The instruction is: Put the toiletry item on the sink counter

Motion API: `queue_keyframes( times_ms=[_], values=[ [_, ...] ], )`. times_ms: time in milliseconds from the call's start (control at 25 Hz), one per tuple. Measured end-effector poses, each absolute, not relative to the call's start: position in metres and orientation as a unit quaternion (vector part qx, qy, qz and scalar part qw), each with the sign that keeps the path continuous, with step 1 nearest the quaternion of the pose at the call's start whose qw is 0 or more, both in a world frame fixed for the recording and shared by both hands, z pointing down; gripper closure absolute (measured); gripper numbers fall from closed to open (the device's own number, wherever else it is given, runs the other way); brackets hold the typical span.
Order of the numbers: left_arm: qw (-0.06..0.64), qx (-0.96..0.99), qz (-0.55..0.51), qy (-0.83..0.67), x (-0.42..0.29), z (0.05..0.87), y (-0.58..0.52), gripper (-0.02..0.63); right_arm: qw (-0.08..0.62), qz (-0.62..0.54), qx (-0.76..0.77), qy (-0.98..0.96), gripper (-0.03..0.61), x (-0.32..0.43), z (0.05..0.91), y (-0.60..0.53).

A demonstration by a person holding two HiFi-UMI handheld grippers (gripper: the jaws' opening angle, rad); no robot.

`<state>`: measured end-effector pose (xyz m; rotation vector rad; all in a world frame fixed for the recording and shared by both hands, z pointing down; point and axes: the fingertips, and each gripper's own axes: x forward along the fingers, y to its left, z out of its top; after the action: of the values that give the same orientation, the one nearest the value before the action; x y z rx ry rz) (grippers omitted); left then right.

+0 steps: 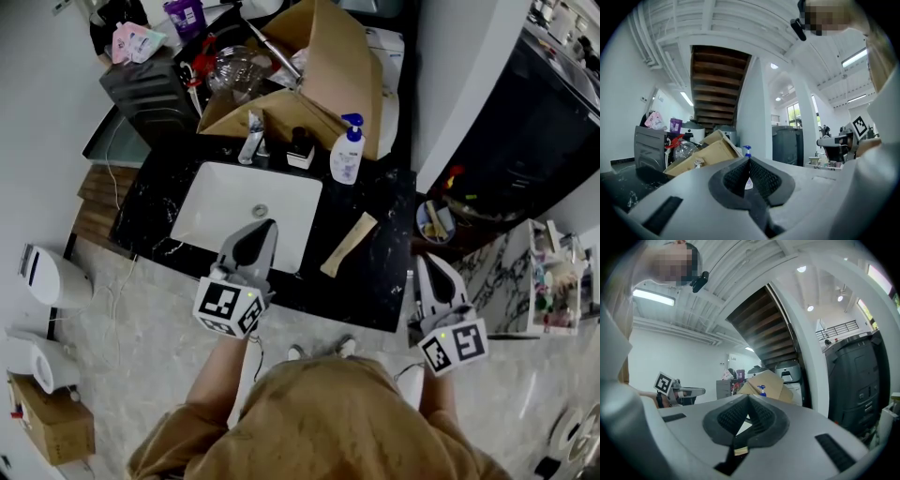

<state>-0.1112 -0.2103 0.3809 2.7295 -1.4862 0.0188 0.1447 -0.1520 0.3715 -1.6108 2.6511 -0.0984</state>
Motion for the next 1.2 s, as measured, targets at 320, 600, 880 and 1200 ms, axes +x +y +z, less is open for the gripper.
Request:
queue_keyframes(
  times_ms=[320, 600, 880, 1200],
  values=[
    [-0.022, 0.865, -0.048, -0.500, -0.141, 0.340, -0.182, 0.611, 0.030, -0.017, -0.523, 0.852, 0.575, 0.150, 0.354, -0.162],
    [-0.029, 0.838, -0.066, -0.540, -0.172, 0.342, -0.168, 0.611, 0.036, -0.017, -0.536, 0.844, 0.575, 0.160, 0.352, -0.160],
    [-0.039, 0.847, -0.079, -0.525, -0.161, 0.336, -0.172, 0.611, 0.041, -0.015, -0.541, 0.840, 0.575, 0.161, 0.351, -0.159],
    [-0.037, 0.859, -0.082, -0.505, -0.149, 0.335, -0.179, 0.611, 0.042, -0.017, -0.540, 0.840, 0.575, 0.153, 0.350, -0.157]
  ],
)
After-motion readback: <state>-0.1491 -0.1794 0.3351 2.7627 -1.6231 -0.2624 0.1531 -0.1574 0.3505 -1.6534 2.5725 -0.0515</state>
